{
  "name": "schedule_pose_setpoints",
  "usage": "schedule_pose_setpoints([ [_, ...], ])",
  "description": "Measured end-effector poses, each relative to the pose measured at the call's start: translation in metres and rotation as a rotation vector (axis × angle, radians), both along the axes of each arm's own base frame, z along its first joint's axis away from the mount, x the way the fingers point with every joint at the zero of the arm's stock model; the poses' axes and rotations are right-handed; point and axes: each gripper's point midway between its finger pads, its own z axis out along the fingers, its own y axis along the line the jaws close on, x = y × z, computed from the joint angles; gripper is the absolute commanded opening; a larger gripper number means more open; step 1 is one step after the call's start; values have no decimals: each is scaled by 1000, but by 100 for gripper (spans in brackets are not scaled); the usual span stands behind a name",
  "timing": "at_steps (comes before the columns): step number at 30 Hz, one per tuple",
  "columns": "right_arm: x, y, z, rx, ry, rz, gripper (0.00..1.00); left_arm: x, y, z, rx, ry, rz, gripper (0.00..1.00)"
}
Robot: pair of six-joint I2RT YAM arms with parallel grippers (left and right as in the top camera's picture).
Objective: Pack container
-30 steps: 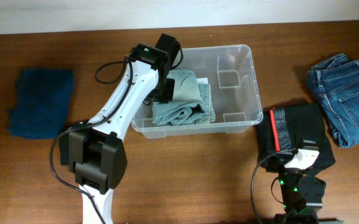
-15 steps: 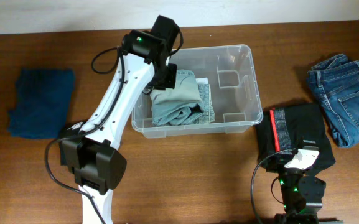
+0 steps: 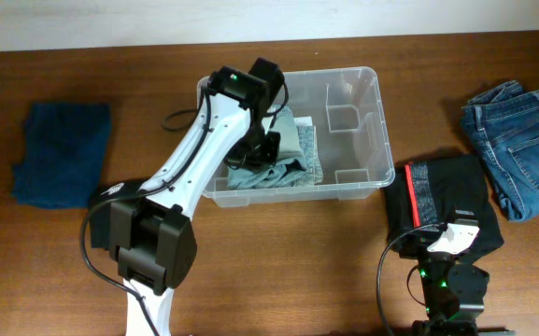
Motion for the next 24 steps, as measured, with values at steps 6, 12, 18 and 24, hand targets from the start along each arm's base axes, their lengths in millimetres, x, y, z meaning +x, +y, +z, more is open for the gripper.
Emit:
schedule_pose_setpoints([
  [6, 0, 0, 0, -1, 0, 0, 99, -8, 10, -30, 49, 34, 0, 5],
  [12, 0, 0, 0, 0, 0, 0, 99, -12, 29, -48, 145, 33, -5, 5],
  [18, 0, 0, 0, 0, 0, 0, 99, -9, 49, -58, 254, -1, 25, 2],
  [24, 0, 0, 0, 0, 0, 0, 99, -11, 51, -55, 269, 8, 37, 0],
])
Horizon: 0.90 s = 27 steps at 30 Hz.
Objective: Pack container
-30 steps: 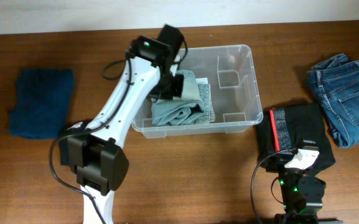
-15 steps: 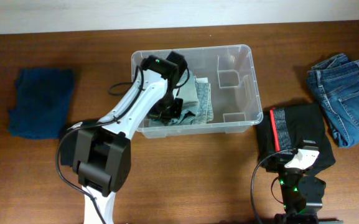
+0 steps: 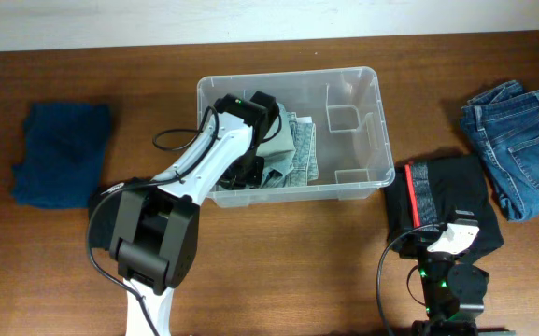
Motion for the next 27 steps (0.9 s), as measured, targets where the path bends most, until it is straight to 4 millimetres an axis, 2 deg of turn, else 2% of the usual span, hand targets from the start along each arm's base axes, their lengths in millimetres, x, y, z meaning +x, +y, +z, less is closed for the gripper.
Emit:
schedule_pose_setpoints([
  [4, 0, 0, 0, 0, 0, 0, 99, 16, -10, 29, -36, -59, 4, 0],
  [7, 0, 0, 0, 0, 0, 0, 99, 38, -21, 63, -98, -170, 7, 0],
  [11, 0, 0, 0, 0, 0, 0, 99, 53, -31, 107, -173, -300, 20, 0],
  [14, 0, 0, 0, 0, 0, 0, 99, 59, -36, 122, -218, -352, 32, 0],
  [17, 0, 0, 0, 0, 0, 0, 99, 61, -42, 117, -243, -343, 43, 0],
  [21, 0, 0, 0, 0, 0, 0, 99, 70, -57, 99, -287, -319, 54, 0],
  [23, 0, 0, 0, 0, 0, 0, 99, 73, -63, 82, -294, -288, 58, 0],
  [27, 0, 0, 0, 0, 0, 0, 99, 73, -69, 29, -269, -181, 72, 0],
])
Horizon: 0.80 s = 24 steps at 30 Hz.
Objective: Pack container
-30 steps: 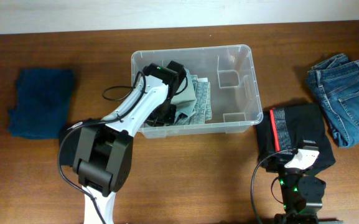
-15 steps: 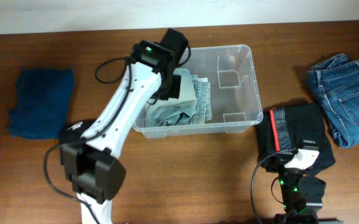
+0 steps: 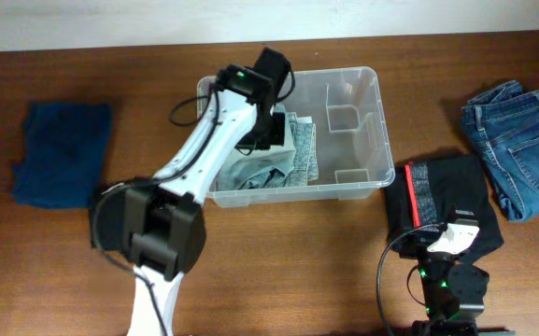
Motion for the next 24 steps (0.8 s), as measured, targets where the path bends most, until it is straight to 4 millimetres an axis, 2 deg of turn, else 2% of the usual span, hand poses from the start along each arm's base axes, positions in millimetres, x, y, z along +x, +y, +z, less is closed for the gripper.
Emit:
schedule_pose_setpoints([
  [5, 0, 0, 0, 0, 0, 0, 99, -13, -6, -71, 15, 172, -3, 0],
  [10, 0, 0, 0, 0, 0, 0, 99, -11, -8, -68, -15, 186, -4, 0],
  [14, 0, 0, 0, 0, -1, 0, 99, -11, -8, -59, -14, 189, -7, 0],
  [16, 0, 0, 0, 0, -1, 0, 99, -8, -8, -48, -13, 179, -7, 0],
  [19, 0, 0, 0, 0, 0, 0, 99, 9, -10, -21, -9, 92, -8, 1],
  [21, 0, 0, 0, 0, -1, 0, 99, 22, -6, 6, 4, 2, -2, 0],
  [24, 0, 0, 0, 0, 0, 0, 99, 31, 1, 37, 23, -93, 9, 0],
])
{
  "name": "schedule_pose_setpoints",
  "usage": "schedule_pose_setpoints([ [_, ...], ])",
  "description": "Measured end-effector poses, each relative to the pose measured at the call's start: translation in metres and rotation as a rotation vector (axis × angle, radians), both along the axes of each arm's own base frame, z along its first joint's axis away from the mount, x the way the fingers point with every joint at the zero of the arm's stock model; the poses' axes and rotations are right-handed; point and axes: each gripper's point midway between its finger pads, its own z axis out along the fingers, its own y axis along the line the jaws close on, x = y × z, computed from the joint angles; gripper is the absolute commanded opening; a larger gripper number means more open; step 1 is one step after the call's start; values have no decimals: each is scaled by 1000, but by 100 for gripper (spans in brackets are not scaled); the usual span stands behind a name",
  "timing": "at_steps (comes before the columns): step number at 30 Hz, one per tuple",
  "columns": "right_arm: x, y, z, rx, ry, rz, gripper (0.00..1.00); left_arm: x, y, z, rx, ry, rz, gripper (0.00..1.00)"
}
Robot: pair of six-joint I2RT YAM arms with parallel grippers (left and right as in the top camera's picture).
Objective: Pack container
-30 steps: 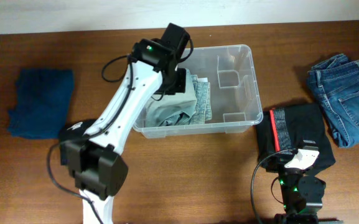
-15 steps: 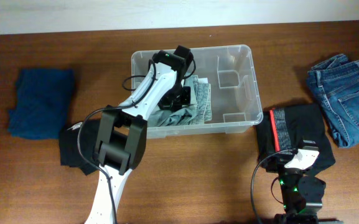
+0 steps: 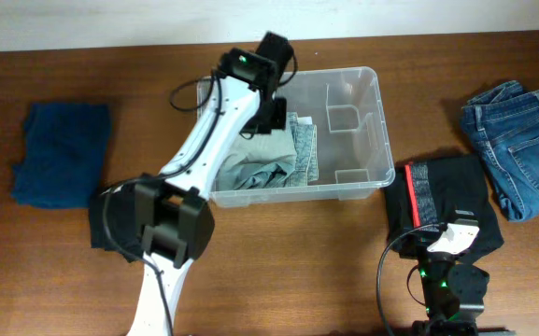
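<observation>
A clear plastic container (image 3: 377,112) stands at the middle back of the table. A crumpled grey-green garment (image 3: 271,168) fills its large left compartment. My left gripper (image 3: 271,112) points down inside the container near its far wall, over the garment's far edge. The wrist hides its fingers, so the jaws cannot be read. My right arm (image 3: 448,280) rests folded at the table's front right, its gripper end (image 3: 461,231) over the near edge of a black garment; its jaws are not visible.
A dark blue cloth (image 3: 62,154) lies at the far left. A black garment with a red stripe (image 3: 446,191) lies right of the container. Folded blue jeans (image 3: 521,145) lie at the far right. Two small divided compartments (image 3: 348,117) take up the container's right side.
My left gripper has moved slightly toward the container's far wall. The grey-green garment lies about where it was, with more of it showing. The right arm has not moved.
My left gripper was down in the container on the garment's left part. Then it sat lower, at the near-left of the compartment. Then it was over the garment's far part, and now it is close to the far wall. The garment stayed in the container throughout.
</observation>
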Motion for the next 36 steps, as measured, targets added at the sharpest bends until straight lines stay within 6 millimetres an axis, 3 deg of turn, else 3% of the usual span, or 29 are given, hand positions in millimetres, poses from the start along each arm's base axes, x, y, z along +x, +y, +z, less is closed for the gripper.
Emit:
schedule_pose_setpoints([
  [4, 0, 0, 0, 0, 0, 0, 99, 7, 9, 13, 34, -58, 18, 1],
  [8, 0, 0, 0, 0, 0, 0, 99, 23, 10, 3, 47, -92, 35, 0],
  [12, 0, 0, 0, 0, 0, 0, 99, 34, 8, -29, 67, -78, 39, 2],
  [16, 0, 0, 0, 0, 0, 0, 99, 39, 8, -79, 101, -21, 42, 6],
  [18, 0, 0, 0, 0, 0, 0, 99, 36, 10, -102, 126, 15, 40, 5],
  [19, 0, 0, 0, 0, 0, 0, 99, 36, 10, -102, 129, 16, 40, 0],
  [25, 0, 0, 0, 0, 0, 0, 99, 28, 17, -97, 149, 53, 42, 0],
  [29, 0, 0, 0, 0, 0, 0, 99, 17, 28, -76, 172, 96, 50, 0],
  [32, 0, 0, 0, 0, 0, 0, 99, 17, 30, -45, 157, 68, 55, 0],
  [36, 0, 0, 0, 0, 0, 0, 99, 3, 36, 18, 120, 17, 58, 0],
])
